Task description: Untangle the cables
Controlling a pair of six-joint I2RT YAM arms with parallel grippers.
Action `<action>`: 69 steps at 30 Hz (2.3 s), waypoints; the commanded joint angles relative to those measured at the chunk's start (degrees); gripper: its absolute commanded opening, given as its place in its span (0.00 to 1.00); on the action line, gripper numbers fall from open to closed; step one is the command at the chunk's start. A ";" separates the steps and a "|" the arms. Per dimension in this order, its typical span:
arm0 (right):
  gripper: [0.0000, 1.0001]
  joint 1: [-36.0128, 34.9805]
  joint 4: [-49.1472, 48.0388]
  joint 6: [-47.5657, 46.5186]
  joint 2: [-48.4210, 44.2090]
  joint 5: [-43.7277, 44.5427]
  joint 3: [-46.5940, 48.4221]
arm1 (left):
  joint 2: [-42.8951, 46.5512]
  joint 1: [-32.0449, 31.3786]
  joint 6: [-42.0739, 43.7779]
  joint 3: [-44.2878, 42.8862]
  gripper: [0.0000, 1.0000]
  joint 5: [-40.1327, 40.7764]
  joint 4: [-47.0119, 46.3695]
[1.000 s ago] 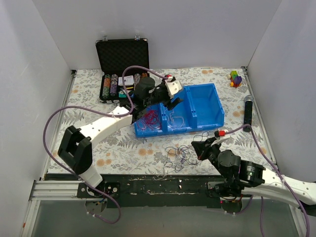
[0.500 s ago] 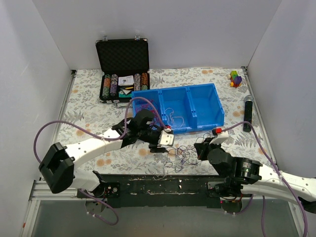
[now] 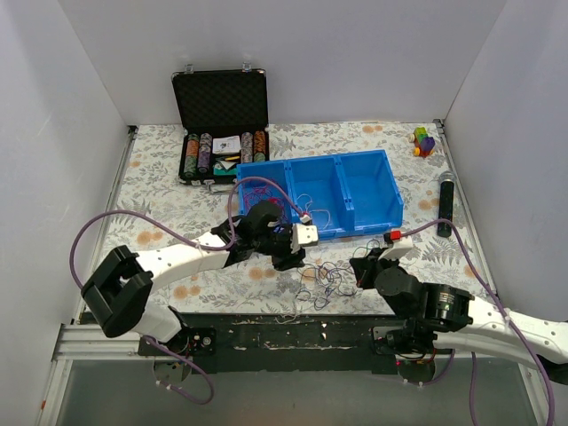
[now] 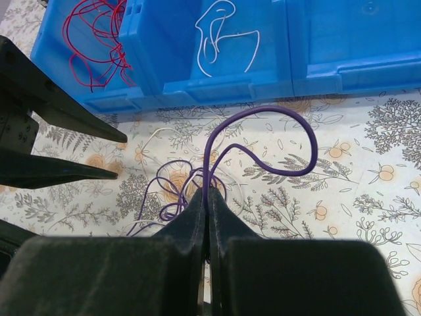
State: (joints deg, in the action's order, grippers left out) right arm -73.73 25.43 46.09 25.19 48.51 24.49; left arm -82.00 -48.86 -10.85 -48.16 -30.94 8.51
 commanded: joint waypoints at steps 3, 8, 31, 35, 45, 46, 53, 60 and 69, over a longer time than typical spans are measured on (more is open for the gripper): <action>0.01 0.08 -1.88 -1.00 -1.63 0.53 -0.76 | 3.77 0.08 -11.11 2.46 0.36 4.65 -3.50; 0.01 0.08 -2.05 -1.17 -2.69 0.44 -1.02 | 3.51 0.08 -15.07 4.21 0.36 6.85 -3.77; 0.01 0.08 -4.42 -3.54 -5.41 -1.14 -2.34 | -8.36 0.26 -23.07 0.18 0.16 11.25 -7.28; 0.01 0.08 -4.95 -4.07 -5.06 -1.66 -2.43 | -8.71 0.35 -23.42 -1.40 0.10 11.60 -7.63; 0.01 0.08 -4.42 -3.81 -5.15 -2.37 -2.96 | -4.23 0.35 -19.13 -7.73 0.00 8.36 -1.93; 0.01 0.08 -4.42 -3.81 -4.98 -2.54 -3.13 | -3.53 0.35 -18.07 -8.87 0.00 7.74 -1.05; 0.01 0.08 -4.95 -3.02 -1.47 -4.04 -4.54 | 2.63 0.26 -8.59 -29.05 0.00 0.89 11.24; 0.01 0.08 -8.37 -3.37 3.54 -5.00 -4.89 | 7.02 -0.09 0.56 -48.41 0.00 -4.83 16.89; 0.01 0.08 -8.91 -2.41 8.91 -6.67 -4.10 | 8.08 -0.45 1.10 -61.42 0.00 -3.17 13.12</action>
State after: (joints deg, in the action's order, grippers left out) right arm -73.71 18.61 42.74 32.60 42.17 19.77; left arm -72.36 -49.08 -11.22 -105.30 -35.35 22.13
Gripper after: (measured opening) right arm 0.030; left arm 0.017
